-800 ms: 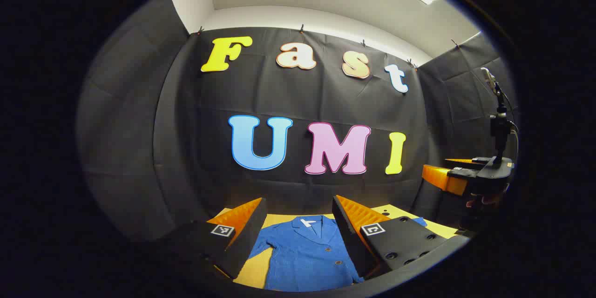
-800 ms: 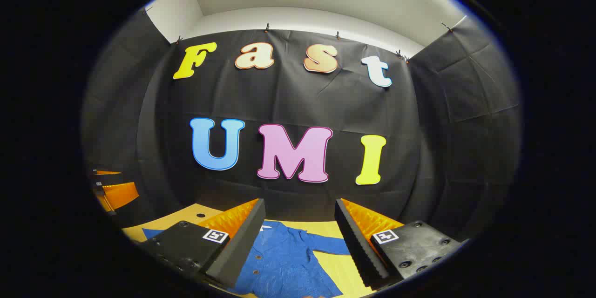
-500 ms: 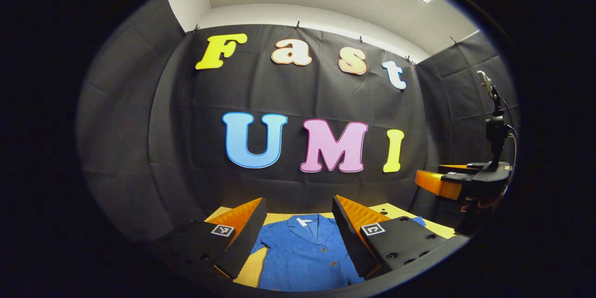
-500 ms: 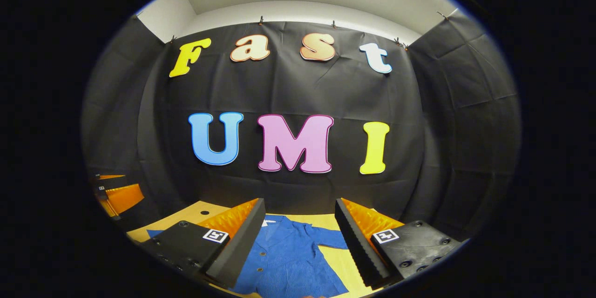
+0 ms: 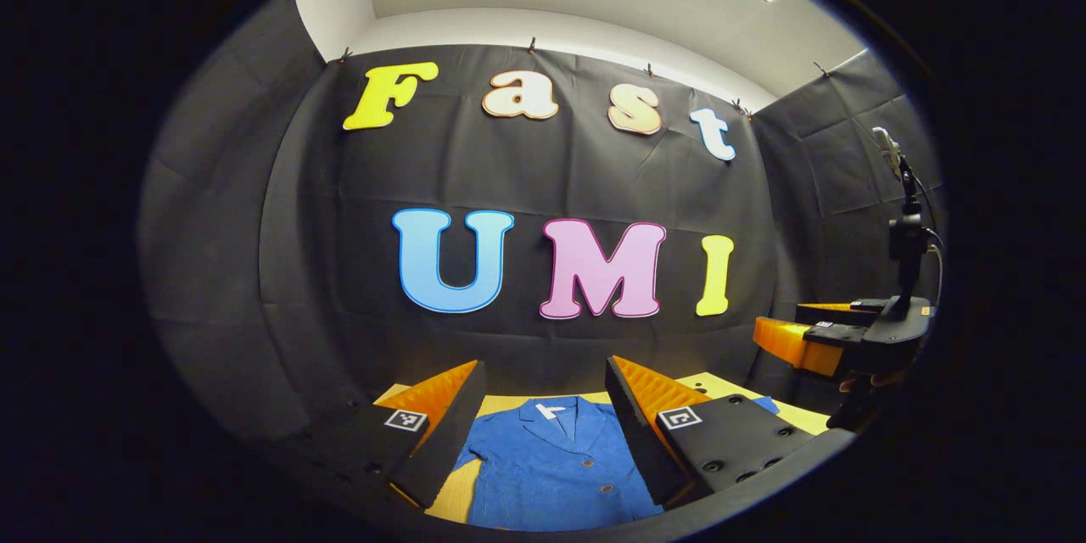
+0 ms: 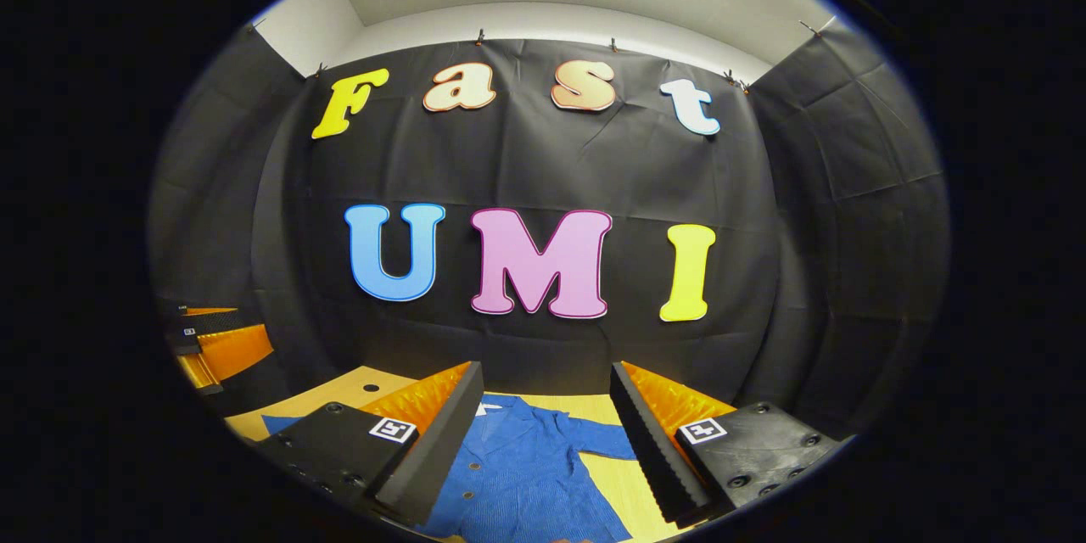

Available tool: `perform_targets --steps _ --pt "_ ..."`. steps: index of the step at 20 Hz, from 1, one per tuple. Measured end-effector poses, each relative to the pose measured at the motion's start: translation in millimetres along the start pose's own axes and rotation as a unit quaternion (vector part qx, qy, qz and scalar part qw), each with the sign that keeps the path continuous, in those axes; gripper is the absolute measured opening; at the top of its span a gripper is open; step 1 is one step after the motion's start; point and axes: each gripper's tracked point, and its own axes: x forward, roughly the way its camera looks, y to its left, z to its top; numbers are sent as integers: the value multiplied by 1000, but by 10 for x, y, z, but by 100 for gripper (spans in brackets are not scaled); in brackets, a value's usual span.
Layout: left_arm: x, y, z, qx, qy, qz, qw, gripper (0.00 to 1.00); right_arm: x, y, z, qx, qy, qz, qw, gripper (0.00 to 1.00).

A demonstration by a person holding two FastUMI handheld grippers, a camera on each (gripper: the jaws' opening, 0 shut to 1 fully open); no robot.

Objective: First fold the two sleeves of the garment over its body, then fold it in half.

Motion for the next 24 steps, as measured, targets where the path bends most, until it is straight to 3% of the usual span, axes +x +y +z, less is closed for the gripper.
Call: perform_targets --steps 8,17,20,24 --pt "108 -56 -117 2 19 12 1000 81 435 -400 -319 -6 23 -27 999 96" --pt "275 -300 -381 -6 61 47 997 81 1358 -1637 -1239 7 122 -91 988 96" --pt "411 -389 -467 -3 77 63 995 81 1495 -2244 -1808 35 190 -137 972 96" --pt "549 -590 -605 -10 103 74 992 81 1417 -3122 -2737 47 301 -197 932 98"
